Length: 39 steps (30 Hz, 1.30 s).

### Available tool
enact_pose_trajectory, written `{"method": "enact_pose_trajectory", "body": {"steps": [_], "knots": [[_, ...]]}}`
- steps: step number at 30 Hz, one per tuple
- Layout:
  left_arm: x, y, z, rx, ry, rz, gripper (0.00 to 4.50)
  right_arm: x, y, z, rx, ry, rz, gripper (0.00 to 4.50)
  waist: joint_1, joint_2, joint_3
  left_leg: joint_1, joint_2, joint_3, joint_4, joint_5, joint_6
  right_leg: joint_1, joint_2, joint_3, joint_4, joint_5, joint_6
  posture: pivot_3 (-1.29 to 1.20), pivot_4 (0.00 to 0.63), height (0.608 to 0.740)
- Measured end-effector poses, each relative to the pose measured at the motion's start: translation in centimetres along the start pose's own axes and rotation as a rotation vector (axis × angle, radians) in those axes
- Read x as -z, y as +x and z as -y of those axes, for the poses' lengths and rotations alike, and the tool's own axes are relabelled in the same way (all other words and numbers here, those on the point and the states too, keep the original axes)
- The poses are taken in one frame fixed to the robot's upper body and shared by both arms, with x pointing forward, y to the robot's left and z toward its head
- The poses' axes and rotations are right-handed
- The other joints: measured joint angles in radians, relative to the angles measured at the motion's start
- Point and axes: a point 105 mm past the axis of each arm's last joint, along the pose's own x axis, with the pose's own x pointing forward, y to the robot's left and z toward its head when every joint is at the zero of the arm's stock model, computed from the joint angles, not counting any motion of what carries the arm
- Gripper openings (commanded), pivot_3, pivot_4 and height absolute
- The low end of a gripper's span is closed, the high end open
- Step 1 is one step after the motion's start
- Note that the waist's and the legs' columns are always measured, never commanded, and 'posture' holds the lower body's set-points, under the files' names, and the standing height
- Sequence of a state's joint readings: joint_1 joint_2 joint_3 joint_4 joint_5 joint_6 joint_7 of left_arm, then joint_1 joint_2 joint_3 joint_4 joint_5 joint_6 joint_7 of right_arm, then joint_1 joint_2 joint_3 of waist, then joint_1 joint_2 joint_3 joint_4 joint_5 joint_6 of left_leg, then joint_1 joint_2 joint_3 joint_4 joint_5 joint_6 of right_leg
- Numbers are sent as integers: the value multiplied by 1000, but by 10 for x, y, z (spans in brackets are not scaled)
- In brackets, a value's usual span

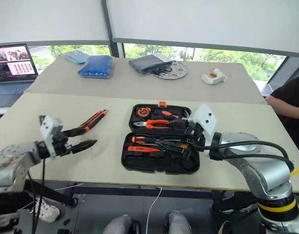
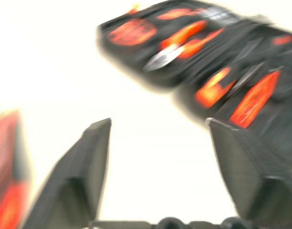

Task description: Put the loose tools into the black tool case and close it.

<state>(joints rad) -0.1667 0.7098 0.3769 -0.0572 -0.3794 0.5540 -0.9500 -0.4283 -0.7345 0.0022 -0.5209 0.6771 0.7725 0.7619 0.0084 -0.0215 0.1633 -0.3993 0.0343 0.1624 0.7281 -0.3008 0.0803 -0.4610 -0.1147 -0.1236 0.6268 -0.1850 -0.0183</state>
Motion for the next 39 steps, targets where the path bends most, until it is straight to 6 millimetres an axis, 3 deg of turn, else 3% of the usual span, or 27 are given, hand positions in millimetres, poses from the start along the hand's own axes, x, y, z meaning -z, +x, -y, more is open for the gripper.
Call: {"method": "enact_pose_trajectory", "body": {"steps": [3, 7, 11, 16, 21, 27, 30, 34, 36, 39], "knots": [[6, -26, -17, -115, -7, -42, 4467, 1, 6, 0, -44, -13, -2, 4500, 3, 0, 0, 0, 0, 0, 0, -4, -7, 0, -2, -1, 0, 0, 0, 0, 150, 718], [-3, -29, -29, -134, 13, -68, 4467, 2, 11, 2, -75, -27, -6, 4500, 9, 0, 0, 0, 0, 0, 0, -4, -10, -1, -1, -2, 2, 0, 0, 0, 150, 718], [-22, -12, -40, -64, 49, -85, 4467, 3, 14, 3, -86, -37, -6, 4500, 6, 0, 0, 0, 0, 2, -1, -4, -11, -2, 1, -3, 3, 0, 0, 0, 150, 718], [-28, 30, -54, 1, 119, -216, 4467, 4, 19, 2, -65, -43, 5, 4500, 4, 0, 0, -3, -1, 6, -1, -2, -12, -5, 6, -3, 4, 1, -1, 0, 150, 718], [-24, 64, -65, -12, 139, -305, 4467, 2, 19, -5, -62, -63, 15, 4500, -9, 0, 0, -4, -2, 7, -1, 3, -3, -6, 7, -2, 4, 0, -1, 0, 150, 718], [-13, 90, -59, 22, 130, -375, 4467, 0, 20, -8, -54, -80, 20, 4500, -23, -1, 0, -6, -2, 7, -1, 3, -3, -9, 8, -2, 4, 0, 0, 0, 150, 718], [-13, 95, -61, 3, 127, -381, 3784, -2, 20, -9, -49, -93, 19, 4500, -22, -1, 0, -5, -2, 7, 0, 3, -3, -9, 7, -1, 5, 0, 0, 0, 150, 718], [-10, 97, -62, -18, 102, -372, 2250, -3, 20, -9, -40, -109, 18, 4500, -23, -1, 0, -5, -1, 7, 1, 3, -2, -9, 6, 0, 6, 0, 0, 0, 150, 718], [-9, 95, -64, -26, 86, -367, 1707, -4, 20, -9, -32, -114, 19, 4500, -25, -1, 0, -4, -1, 7, 1, 3, -2, -9, 6, 1, 8, 0, 0, 0, 150, 718], [-11, 92, -66, -23, 58, -349, 1689, -5, 16, -9, -21, -129, 13, 4500, -24, -1, 0, -5, -1, 7, 2, 3, -2, -11, 5, 1, 10, 0, 0, 0, 150, 718]]}}
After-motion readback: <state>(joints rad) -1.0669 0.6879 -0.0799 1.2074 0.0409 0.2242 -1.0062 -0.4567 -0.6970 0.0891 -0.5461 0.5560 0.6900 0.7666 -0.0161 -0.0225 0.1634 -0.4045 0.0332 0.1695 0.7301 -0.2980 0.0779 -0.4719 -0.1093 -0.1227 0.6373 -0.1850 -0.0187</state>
